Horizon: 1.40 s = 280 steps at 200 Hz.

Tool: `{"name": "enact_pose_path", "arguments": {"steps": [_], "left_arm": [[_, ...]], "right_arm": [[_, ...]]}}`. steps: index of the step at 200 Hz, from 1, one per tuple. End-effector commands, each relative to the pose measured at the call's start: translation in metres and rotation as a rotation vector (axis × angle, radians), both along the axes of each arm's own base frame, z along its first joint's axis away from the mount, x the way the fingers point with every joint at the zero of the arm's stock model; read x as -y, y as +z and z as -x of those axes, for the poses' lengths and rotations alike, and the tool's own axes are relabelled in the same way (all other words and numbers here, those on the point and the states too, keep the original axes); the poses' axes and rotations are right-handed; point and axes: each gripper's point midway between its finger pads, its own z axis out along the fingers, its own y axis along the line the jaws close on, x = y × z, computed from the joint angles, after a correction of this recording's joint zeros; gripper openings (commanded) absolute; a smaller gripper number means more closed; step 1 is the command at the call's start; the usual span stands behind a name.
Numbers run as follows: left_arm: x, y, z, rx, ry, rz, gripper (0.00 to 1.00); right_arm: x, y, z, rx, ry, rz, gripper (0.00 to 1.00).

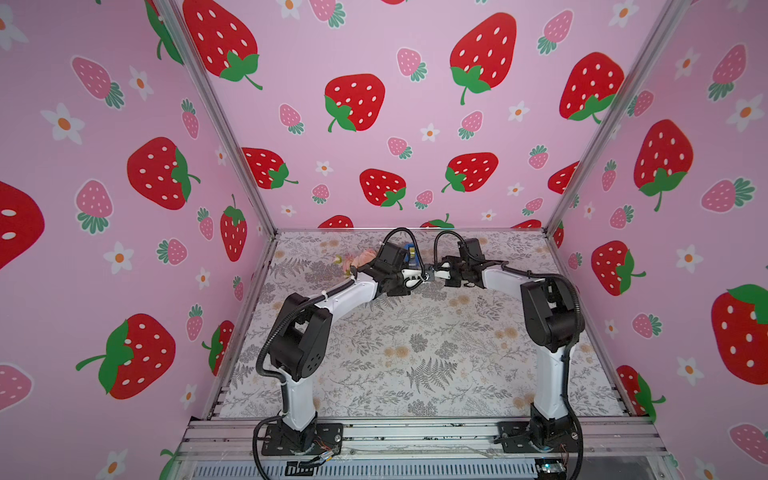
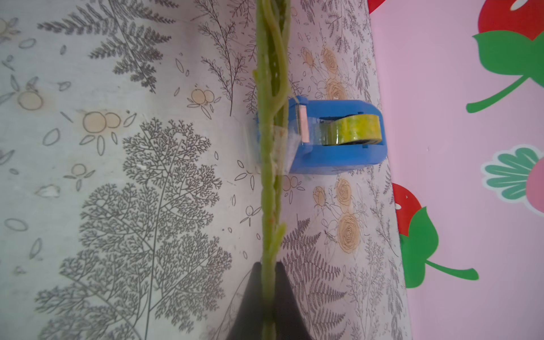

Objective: Wrap bouquets with tape
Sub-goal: Wrap the tape around the bouquet.

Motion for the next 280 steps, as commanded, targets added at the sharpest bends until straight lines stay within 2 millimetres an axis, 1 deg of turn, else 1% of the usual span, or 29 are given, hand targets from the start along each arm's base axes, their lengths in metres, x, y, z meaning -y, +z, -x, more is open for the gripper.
{"name": "enact_pose_path", "arguments": {"steps": [1, 12, 23, 42, 57, 66, 75, 94, 113, 134, 167, 193, 212, 227, 256, 280], "left_arm": [[-0.005, 0.002, 0.041, -0.163, -0.019, 0.058, 0.65], [-0.008, 0.004, 0.053, -0.206, -0.033, 0.060, 0.65], [-0.010, 0.010, 0.060, -0.253, -0.033, 0.074, 0.65], [-0.015, 0.025, 0.059, -0.321, -0.009, 0.121, 0.65], [-0.016, 0.038, 0.050, -0.343, 0.006, 0.140, 0.65], [-0.017, 0.039, 0.046, -0.360, 0.009, 0.130, 0.65], [-0.018, 0.037, 0.043, -0.372, 0.007, 0.105, 0.65], [-0.017, 0.031, 0.030, -0.370, 0.025, 0.091, 0.65], [-0.013, 0.028, 0.022, -0.386, 0.021, 0.095, 0.65], [-0.010, 0.023, 0.014, -0.414, 0.028, 0.097, 0.65], [-0.006, 0.012, -0.002, -0.431, 0.045, 0.088, 0.65], [-0.001, 0.004, -0.006, -0.454, 0.043, 0.096, 0.65], [-0.003, -0.006, -0.008, -0.460, 0.049, 0.084, 0.68], [-0.003, -0.011, -0.010, -0.463, 0.051, 0.081, 0.67], [0.001, -0.014, -0.017, -0.468, 0.066, 0.094, 0.64], [0.005, -0.017, -0.022, -0.459, 0.061, 0.083, 0.65]], "right_arm": [[-0.011, 0.048, -0.004, 0.190, 0.050, -0.065, 0.00], [-0.012, 0.048, 0.001, 0.233, 0.070, -0.050, 0.00], [-0.012, 0.052, 0.002, 0.281, 0.068, -0.048, 0.00], [-0.013, 0.063, 0.004, 0.359, 0.051, -0.079, 0.00], [-0.015, 0.067, 0.009, 0.416, 0.056, -0.081, 0.00], [-0.018, 0.067, 0.012, 0.442, 0.066, -0.081, 0.00], [-0.020, 0.072, 0.015, 0.478, 0.070, -0.098, 0.00], [-0.022, 0.071, 0.019, 0.513, 0.074, -0.106, 0.00], [-0.021, 0.064, 0.022, 0.541, 0.082, -0.072, 0.00], [-0.020, 0.060, 0.026, 0.563, 0.092, -0.041, 0.00], [-0.019, 0.061, 0.033, 0.575, 0.103, -0.032, 0.00], [-0.019, 0.065, 0.035, 0.595, 0.108, -0.024, 0.00], [-0.019, 0.067, 0.037, 0.615, 0.123, -0.008, 0.00], [-0.021, 0.067, 0.039, 0.623, 0.144, 0.006, 0.00], [-0.021, 0.067, 0.044, 0.627, 0.179, 0.020, 0.00], [-0.024, 0.066, 0.048, 0.625, 0.203, 0.023, 0.00]]}}
